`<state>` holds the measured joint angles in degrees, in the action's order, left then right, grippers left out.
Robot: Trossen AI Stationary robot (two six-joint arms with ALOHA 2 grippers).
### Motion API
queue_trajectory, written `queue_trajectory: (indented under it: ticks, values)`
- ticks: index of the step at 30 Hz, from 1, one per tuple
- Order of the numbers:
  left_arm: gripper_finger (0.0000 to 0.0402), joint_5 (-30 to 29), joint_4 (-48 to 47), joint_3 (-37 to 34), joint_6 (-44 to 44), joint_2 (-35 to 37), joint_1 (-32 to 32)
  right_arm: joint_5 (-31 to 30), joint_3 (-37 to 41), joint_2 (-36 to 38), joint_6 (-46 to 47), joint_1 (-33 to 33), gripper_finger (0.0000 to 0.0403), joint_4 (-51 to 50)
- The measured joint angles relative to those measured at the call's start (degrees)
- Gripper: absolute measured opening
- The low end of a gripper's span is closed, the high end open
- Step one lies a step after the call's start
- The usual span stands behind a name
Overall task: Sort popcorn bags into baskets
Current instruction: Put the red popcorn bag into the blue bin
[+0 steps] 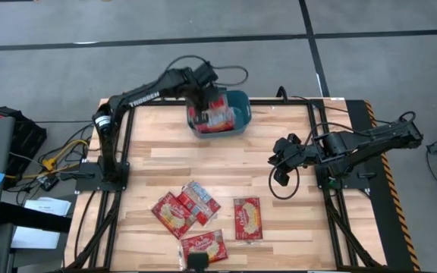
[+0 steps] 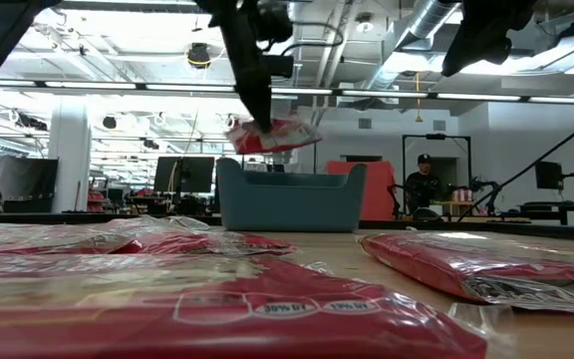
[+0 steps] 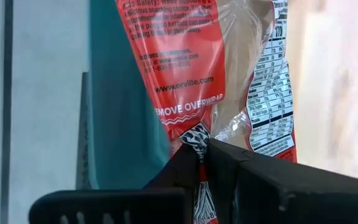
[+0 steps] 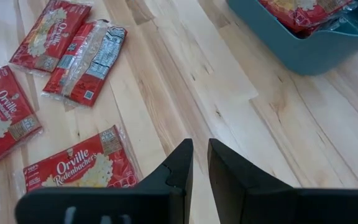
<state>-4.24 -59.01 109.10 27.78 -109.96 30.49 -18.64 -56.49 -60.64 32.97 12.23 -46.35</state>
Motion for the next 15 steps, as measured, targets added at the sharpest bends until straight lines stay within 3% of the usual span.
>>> queue_trajectory:
  ticks: [5,15]
  values:
    - [0.0006,0.9,2.2,0.0,5.0,-1.5,3.4,-0.9,0.0,0.0,0.0,0.0,0.0075,0.0]
    - [0.0007,1.2,2.8,0.0,6.1,-8.1,2.8,-1.1,0.0,0.0,0.4,0.0,0.0075,-0.2]
